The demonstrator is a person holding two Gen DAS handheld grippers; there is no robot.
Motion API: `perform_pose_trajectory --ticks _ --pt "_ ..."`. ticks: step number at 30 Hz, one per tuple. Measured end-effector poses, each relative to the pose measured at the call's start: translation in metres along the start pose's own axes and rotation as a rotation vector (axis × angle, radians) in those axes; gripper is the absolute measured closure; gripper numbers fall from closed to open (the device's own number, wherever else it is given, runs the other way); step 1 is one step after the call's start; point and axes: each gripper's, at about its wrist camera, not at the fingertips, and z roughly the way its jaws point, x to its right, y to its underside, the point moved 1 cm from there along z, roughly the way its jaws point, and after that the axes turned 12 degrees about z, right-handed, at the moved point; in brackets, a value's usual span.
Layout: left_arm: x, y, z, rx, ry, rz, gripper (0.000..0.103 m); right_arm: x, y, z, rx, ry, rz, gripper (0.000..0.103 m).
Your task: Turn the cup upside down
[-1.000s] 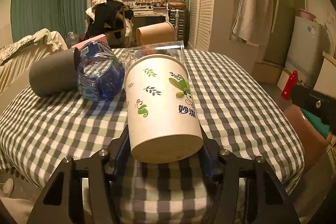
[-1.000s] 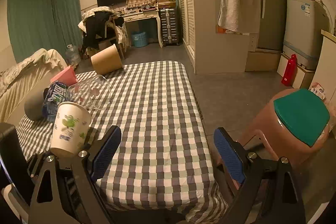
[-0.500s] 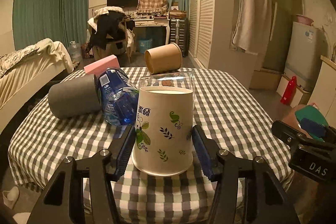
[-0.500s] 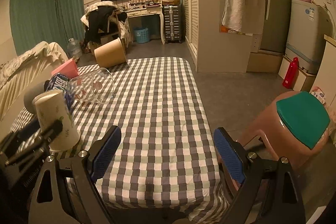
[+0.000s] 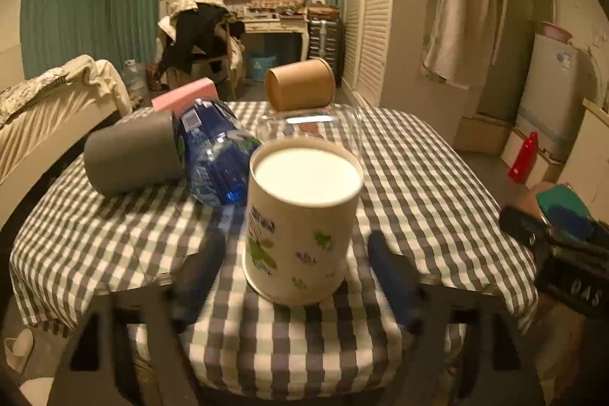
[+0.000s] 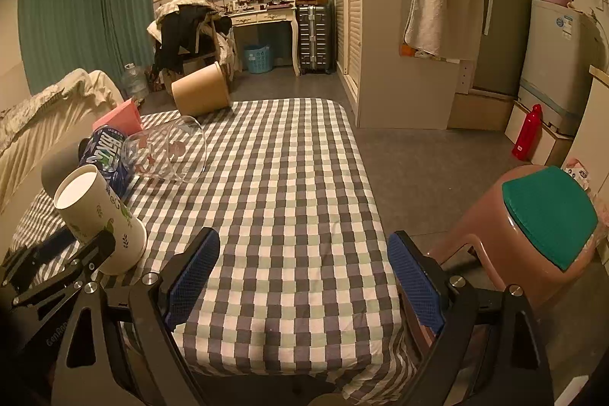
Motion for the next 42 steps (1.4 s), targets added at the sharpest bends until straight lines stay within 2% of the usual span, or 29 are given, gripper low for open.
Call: perform_pose_trajectory --ticks 5,6,7,16,19,22,27,29,30,31,42 --pt "0.002 -0.009 0.012 0.020 0.002 0.014 0.022 -0.001 0.001 0.001 -0.004 0.003 -0.002 0.013" --pt "0.002 -0.010 0.014 0.022 0.004 0.016 0.027 -0.001 0.001 0.001 -0.004 0.003 -0.001 0.013" --pt "0.003 -0.012 0.017 0.024 0.004 0.018 0.041 -0.001 0.001 0.001 -0.003 0.003 0.000 0.013" --pt "0.015 -0.034 0.038 0.060 0.032 0.041 0.041 -0.002 0.001 0.003 -0.005 0.008 -0.005 0.013" --pt "0.021 -0.036 0.053 0.038 0.029 0.056 0.041 -0.002 0.001 0.004 -0.006 0.018 -0.005 0.013" --pt "0.022 -0.035 0.056 0.052 0.026 0.058 0.041 -0.001 0.001 0.006 -0.011 0.025 -0.002 0.013" --pt "0.020 -0.035 0.055 0.049 0.039 0.064 0.039 -0.003 0.000 0.005 -0.011 0.027 -0.003 0.013" --pt "0.018 -0.034 0.055 0.040 0.042 0.056 0.034 -0.004 0.000 0.005 -0.010 0.025 -0.005 0.013" --pt "0.016 -0.034 0.054 0.038 0.038 0.055 0.026 -0.004 0.000 0.005 -0.009 0.025 -0.006 0.013" --pt "0.014 -0.033 0.053 0.041 0.031 0.053 0.024 -0.004 -0.001 0.005 -0.007 0.024 -0.007 0.013" --pt "-0.005 -0.051 0.020 0.101 0.041 0.043 0.023 -0.002 -0.001 0.001 0.011 0.017 0.001 0.013"
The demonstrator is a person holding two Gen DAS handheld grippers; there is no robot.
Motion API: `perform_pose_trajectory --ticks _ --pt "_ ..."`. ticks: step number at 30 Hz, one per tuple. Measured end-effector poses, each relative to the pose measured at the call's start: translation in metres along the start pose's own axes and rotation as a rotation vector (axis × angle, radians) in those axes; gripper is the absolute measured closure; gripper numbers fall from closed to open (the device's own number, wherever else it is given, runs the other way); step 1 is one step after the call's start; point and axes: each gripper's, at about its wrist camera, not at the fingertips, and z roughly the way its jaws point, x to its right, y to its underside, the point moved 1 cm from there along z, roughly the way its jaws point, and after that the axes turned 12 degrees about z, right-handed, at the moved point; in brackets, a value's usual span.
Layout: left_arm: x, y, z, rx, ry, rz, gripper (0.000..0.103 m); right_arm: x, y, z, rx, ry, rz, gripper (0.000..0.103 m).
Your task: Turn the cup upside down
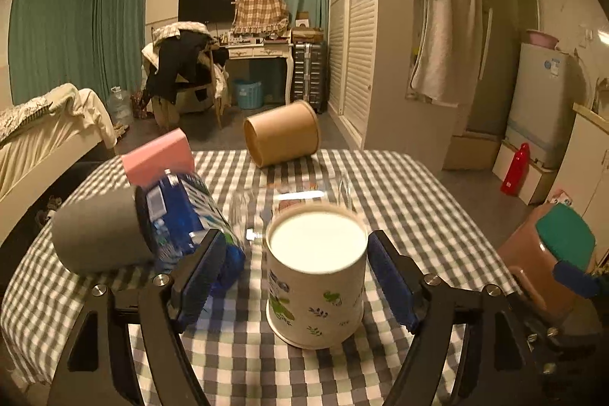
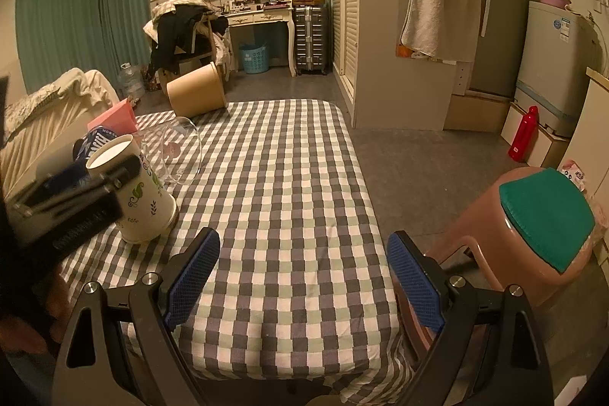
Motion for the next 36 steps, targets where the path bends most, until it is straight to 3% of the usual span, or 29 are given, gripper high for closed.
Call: perform_pose_trajectory --ticks 10,18,21,27,29,36 --pt "-0.021 -0.028 -0.051 0.092 0.001 -0.031 0.023 0.004 -0.002 -0.012 0.038 -0.037 0.020 0.013" --pt "-0.031 -0.018 -0.088 0.137 -0.027 -0.010 0.021 -0.006 0.000 -0.038 0.121 -0.091 0.012 0.013" --pt "-0.039 -0.003 -0.095 0.138 -0.039 -0.026 0.011 -0.013 0.000 -0.046 0.150 -0.130 0.012 0.013" --pt "-0.053 0.023 -0.087 0.102 -0.077 -0.048 0.009 -0.029 0.005 -0.042 0.145 -0.136 -0.016 0.012" --pt "-0.057 0.030 -0.081 0.084 -0.092 -0.054 0.000 -0.034 0.007 -0.039 0.147 -0.132 -0.027 0.006" --pt "-0.066 0.044 -0.066 0.039 -0.102 -0.070 0.000 -0.049 0.013 -0.027 0.135 -0.123 -0.063 0.001"
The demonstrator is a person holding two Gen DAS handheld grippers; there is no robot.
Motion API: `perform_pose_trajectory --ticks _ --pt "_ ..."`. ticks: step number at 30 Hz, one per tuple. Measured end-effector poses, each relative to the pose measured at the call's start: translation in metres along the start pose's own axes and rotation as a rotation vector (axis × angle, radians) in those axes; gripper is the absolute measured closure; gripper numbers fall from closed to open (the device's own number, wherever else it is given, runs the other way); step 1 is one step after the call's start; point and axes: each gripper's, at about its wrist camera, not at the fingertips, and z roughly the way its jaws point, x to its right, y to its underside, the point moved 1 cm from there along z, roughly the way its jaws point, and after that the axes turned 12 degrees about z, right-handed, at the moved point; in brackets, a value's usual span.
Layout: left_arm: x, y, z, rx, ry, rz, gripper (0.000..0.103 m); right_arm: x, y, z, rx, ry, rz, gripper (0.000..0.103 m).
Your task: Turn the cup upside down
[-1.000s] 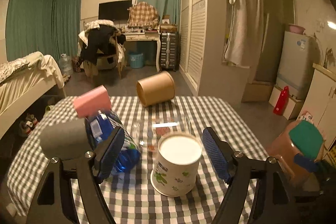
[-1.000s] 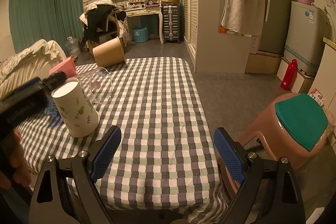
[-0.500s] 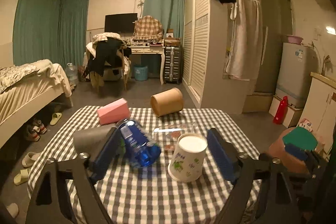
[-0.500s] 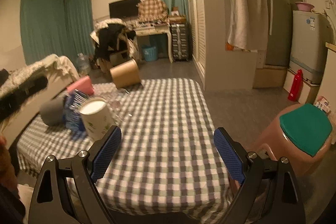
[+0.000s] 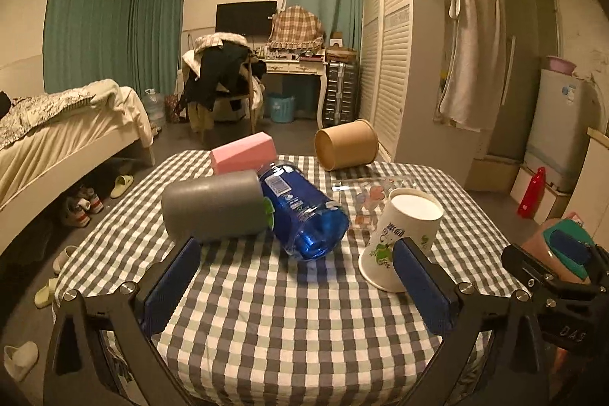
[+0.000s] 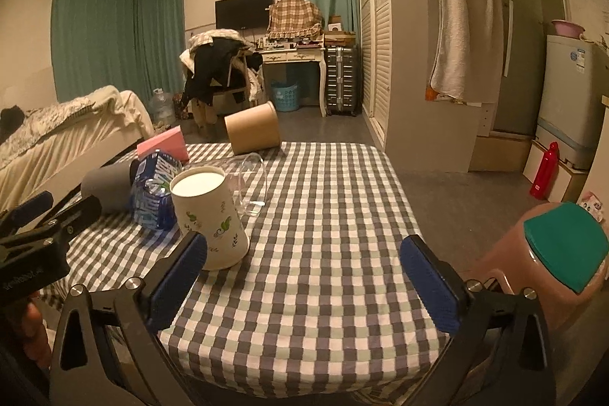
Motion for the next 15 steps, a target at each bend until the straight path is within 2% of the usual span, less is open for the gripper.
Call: perform_pose_trajectory --ticks 15 --pt "-0.0081 0.0031 -0.0020 -0.005 -0.014 -0.011 0.000 -0.0086 0.0071 0.0093 -0.018 0.018 -0.030 0.000"
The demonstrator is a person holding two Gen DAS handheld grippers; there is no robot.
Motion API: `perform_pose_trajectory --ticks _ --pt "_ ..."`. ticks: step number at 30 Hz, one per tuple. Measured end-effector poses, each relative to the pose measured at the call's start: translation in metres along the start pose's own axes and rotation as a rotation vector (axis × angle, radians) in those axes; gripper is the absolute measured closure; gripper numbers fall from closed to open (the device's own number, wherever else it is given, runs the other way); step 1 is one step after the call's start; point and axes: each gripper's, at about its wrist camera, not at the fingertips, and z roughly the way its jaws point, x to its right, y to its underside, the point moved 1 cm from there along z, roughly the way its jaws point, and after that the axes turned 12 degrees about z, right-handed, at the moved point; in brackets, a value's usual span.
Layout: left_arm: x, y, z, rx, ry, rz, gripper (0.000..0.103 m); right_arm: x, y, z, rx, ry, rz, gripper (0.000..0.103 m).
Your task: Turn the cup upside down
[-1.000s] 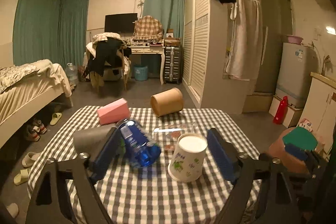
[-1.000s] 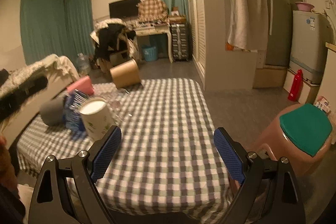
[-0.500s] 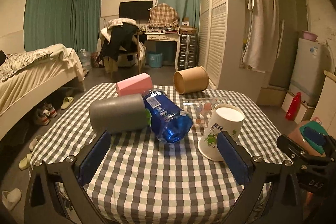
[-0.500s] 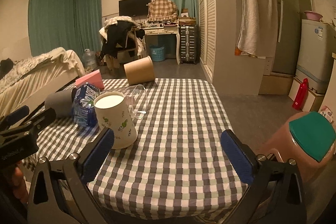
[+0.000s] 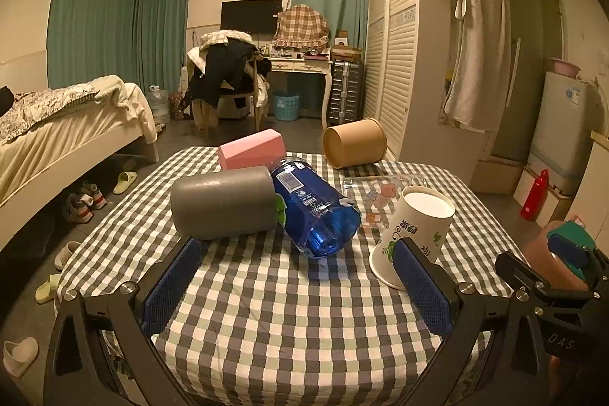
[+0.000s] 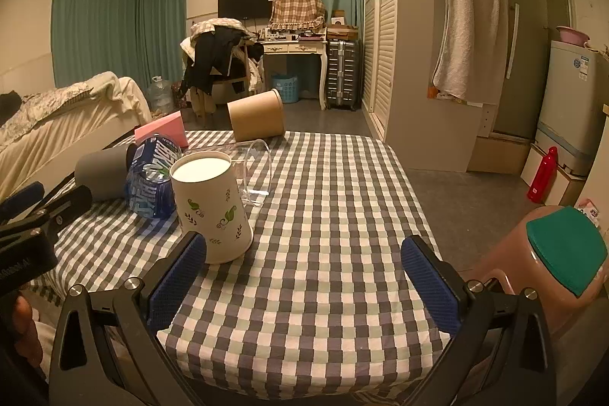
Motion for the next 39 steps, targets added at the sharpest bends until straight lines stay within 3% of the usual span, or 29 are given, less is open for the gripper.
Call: perform_pose_trajectory --ticks 39 --pt "-0.0021 -0.0005 -0.0019 -0.004 -0.028 -0.002 0.000 0.0005 0.0003 0.0006 -0.007 0.011 -0.010 0.000"
